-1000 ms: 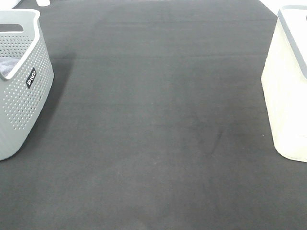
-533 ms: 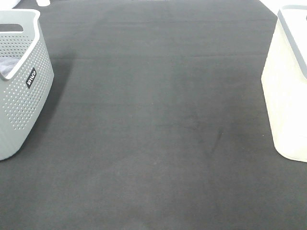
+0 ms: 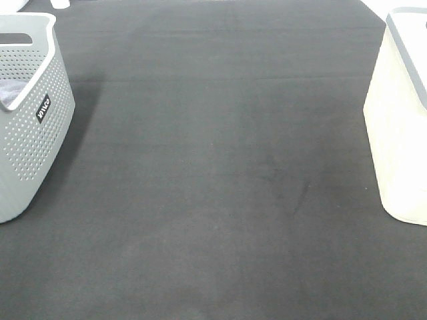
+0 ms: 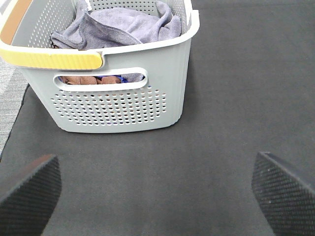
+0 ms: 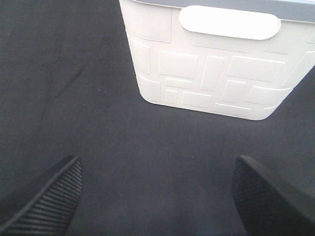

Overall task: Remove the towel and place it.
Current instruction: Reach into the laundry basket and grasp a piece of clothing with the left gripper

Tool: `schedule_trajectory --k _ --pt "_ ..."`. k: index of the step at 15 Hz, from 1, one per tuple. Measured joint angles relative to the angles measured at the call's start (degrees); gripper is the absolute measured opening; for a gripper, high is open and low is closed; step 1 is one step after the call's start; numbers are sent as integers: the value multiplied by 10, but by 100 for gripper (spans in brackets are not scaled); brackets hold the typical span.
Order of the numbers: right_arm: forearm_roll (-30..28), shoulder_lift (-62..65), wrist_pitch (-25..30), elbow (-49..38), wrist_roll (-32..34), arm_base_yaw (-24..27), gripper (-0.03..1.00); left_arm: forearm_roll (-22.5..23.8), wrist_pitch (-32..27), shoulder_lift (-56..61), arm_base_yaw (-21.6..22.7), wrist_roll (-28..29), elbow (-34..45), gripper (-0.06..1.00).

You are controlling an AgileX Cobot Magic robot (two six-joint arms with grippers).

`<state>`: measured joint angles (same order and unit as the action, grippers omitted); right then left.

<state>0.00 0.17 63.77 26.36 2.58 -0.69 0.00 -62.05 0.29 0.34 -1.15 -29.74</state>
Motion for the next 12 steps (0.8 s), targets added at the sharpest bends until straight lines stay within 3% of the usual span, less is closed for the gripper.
schedule_trajectory --k 9,12 --pt "0 0 0 0 0 0 76 0 0 -6 0 -1 0 99" --pt "0 0 0 0 0 0 76 0 -1 -89 0 -30 -51 98"
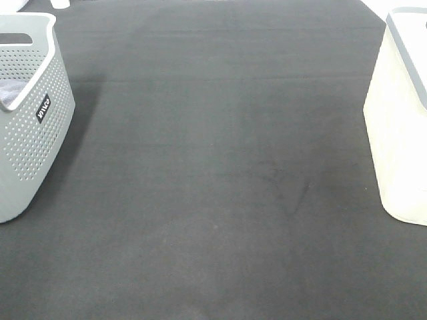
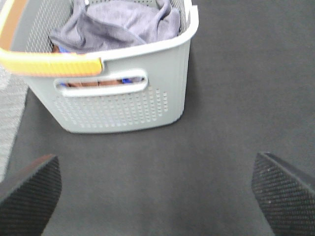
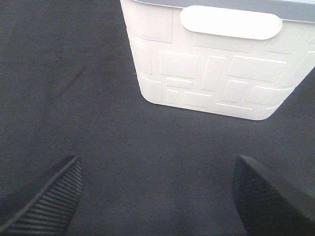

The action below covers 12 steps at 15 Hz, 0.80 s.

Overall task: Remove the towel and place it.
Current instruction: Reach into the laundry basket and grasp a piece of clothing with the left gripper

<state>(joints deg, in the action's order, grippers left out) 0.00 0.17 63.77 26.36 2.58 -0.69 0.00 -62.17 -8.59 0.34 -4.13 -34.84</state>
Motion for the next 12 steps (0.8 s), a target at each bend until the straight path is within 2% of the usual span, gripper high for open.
schedule_trajectory --k 3,5,9,12 --pt "0 0 0 0 0 0 76 0 -18 -162 0 -69 -150 97" --pt "0 0 0 0 0 0 76 0 -41 -242 0 -118 -210 97" --pt "0 0 0 0 0 0 76 0 -72 -424 0 -286 -345 97" --pt "0 0 0 0 0 0 76 9 -72 -546 0 -421 -430 97"
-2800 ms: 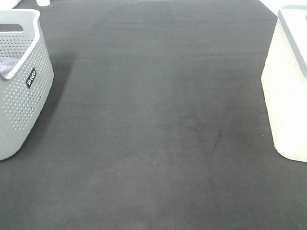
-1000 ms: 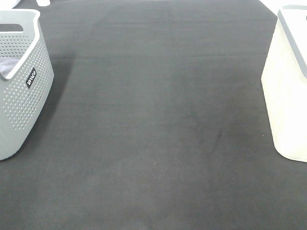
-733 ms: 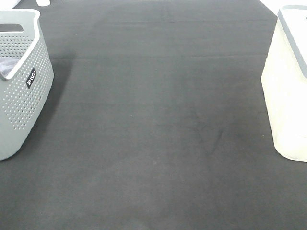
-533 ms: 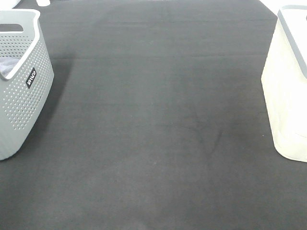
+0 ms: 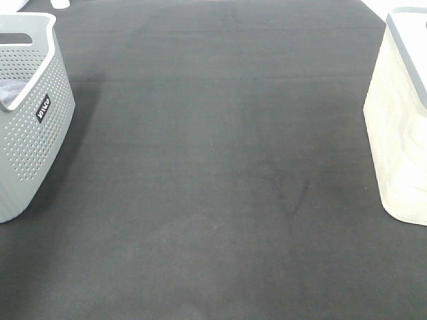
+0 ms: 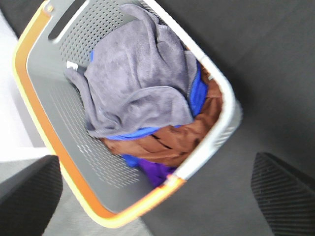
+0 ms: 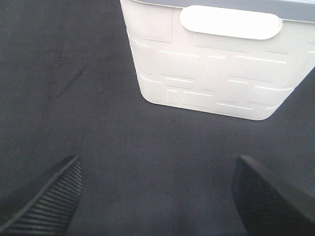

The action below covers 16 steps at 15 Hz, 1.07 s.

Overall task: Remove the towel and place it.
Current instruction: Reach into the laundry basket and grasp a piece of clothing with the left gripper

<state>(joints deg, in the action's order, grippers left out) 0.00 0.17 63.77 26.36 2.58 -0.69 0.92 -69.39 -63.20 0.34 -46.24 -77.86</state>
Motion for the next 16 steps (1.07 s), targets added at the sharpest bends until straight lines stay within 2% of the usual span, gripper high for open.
schedule_trajectory --k 3,5,7,10,16 --pt "0 0 0 0 0 0 76 40 0 -105 0 -119 -51 97" --pt "0 0 0 0 0 0 76 80 4 -160 3 -172 -54 97" --pt "0 0 0 0 0 0 76 103 37 -221 21 -184 -54 97" --pt "0 0 0 0 0 0 76 172 106 -305 26 -185 -54 97" --pt "0 0 0 0 0 0 76 239 214 -414 26 -184 -54 97"
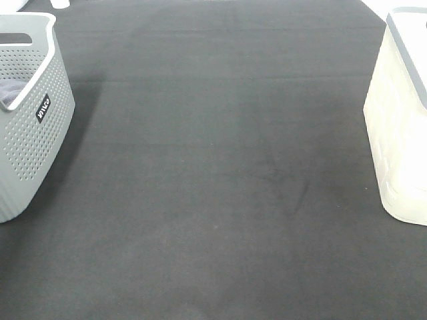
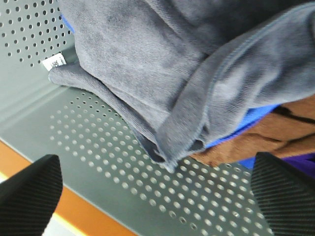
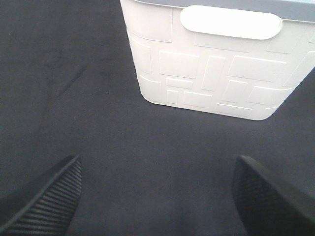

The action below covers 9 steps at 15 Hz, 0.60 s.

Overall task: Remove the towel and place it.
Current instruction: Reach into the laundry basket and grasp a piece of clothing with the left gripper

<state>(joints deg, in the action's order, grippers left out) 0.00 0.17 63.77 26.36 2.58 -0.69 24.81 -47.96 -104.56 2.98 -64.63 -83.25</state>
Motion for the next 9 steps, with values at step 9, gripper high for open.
schedule_trajectory --k 9 --pt "0 0 0 0 0 0 76 63 9 -91 0 -1 -41 96"
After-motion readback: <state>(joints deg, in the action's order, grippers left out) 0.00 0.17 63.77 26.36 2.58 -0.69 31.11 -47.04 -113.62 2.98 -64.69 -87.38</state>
